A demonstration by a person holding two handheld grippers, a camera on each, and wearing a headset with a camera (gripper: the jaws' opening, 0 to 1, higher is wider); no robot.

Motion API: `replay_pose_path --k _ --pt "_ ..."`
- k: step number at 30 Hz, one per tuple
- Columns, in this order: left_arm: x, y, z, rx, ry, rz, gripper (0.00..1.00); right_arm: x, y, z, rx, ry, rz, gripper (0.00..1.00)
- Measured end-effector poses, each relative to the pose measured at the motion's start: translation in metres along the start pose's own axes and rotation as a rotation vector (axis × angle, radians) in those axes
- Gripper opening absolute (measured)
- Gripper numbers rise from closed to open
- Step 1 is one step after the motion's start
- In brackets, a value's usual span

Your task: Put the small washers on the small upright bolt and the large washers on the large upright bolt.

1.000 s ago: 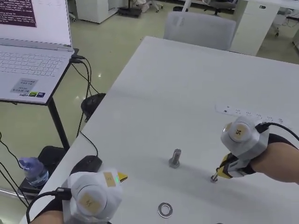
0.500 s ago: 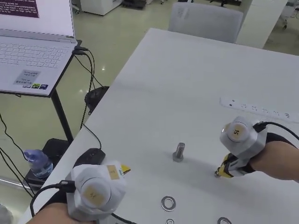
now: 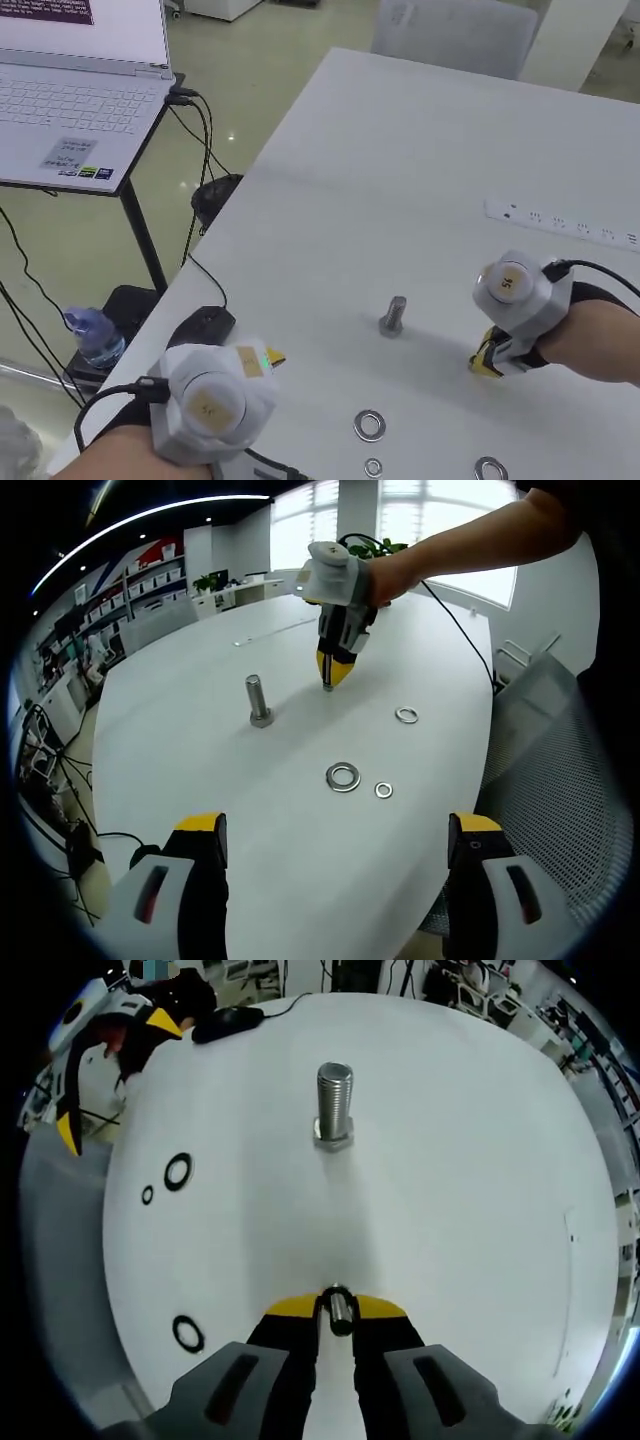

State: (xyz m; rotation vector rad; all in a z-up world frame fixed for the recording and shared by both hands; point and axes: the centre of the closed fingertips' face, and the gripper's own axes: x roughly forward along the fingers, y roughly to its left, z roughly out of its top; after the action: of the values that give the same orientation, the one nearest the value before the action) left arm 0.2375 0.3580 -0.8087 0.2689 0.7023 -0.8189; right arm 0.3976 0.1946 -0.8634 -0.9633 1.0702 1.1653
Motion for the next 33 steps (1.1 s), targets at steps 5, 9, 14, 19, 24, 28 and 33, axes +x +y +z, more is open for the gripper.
replay_pose_path --k 5,9,14,19,24,28,33 --pt "0.0002 0.0001 -0.0004 0.001 0.001 -0.002 0.91 0.0005 0.0 0.0002 -0.003 0.005 -0.001 0.13" --pt "0.0005 0.0001 0.0009 0.001 -0.002 -0.004 0.91 0.0002 0.0008 0.0006 -0.002 0.006 -0.001 0.13" --pt "0.0005 0.0 0.0005 0.004 0.002 -0.007 0.9 0.0 0.0003 0.001 0.003 0.004 -0.006 0.13" --pt "-0.0004 -0.0003 0.0006 0.002 0.0 -0.01 0.9 -0.0001 0.0004 0.0018 -0.004 0.002 -0.007 0.14" --pt "-0.0011 0.0001 0.0009 0.002 -0.003 -0.01 0.9 -0.0004 -0.0011 0.0031 0.003 -0.005 -0.008 0.18" --pt "-0.0013 -0.0004 0.0003 0.005 0.0 -0.012 0.89 -0.002 -0.0004 0.0031 0.001 -0.007 -0.003 0.2" --pt "-0.0011 -0.0017 0.0023 0.003 -0.004 -0.012 0.89 -0.005 -0.0003 0.0015 -0.002 -0.014 0.001 0.23"
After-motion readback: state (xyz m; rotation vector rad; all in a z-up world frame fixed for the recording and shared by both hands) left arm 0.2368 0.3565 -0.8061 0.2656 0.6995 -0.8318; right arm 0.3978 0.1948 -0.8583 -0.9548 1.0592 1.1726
